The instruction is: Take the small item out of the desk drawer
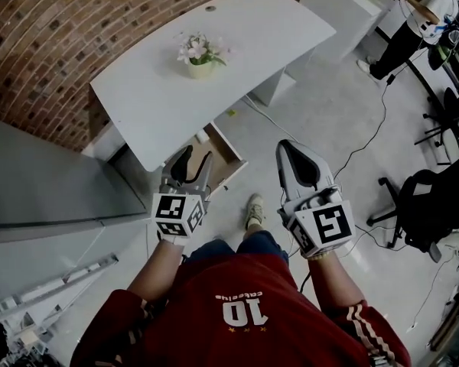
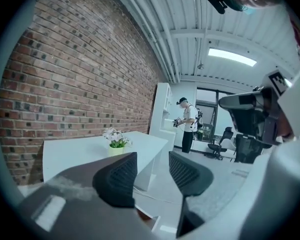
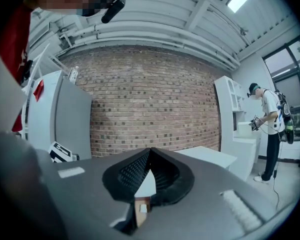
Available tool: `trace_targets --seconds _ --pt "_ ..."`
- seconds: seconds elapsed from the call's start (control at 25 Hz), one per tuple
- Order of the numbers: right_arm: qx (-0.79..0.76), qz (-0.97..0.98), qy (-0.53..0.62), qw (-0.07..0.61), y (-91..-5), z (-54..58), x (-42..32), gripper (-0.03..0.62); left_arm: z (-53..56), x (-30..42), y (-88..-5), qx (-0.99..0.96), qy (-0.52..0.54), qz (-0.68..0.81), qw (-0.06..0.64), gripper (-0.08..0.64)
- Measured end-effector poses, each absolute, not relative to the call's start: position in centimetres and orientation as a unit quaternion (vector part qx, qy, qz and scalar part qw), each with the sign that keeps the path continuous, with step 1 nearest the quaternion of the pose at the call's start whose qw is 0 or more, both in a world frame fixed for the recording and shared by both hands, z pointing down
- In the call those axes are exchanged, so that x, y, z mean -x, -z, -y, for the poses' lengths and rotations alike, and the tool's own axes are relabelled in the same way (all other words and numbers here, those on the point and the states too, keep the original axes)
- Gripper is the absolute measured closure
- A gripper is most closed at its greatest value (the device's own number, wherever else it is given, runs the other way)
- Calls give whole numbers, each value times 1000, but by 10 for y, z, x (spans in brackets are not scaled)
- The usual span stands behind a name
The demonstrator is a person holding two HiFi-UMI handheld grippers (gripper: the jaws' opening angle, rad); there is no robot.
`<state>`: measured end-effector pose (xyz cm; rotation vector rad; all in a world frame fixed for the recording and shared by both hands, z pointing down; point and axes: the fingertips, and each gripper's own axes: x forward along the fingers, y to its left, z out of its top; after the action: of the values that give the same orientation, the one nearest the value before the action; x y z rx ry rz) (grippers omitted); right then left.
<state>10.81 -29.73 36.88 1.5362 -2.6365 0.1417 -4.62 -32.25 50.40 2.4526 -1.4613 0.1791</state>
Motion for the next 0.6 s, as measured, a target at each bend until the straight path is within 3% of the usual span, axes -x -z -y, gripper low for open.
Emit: trace_targets --seconds 0.6 --pt "-506 858 -68 55 -488 326 -102 591 368 48 -690 -828 -107 510 208 344"
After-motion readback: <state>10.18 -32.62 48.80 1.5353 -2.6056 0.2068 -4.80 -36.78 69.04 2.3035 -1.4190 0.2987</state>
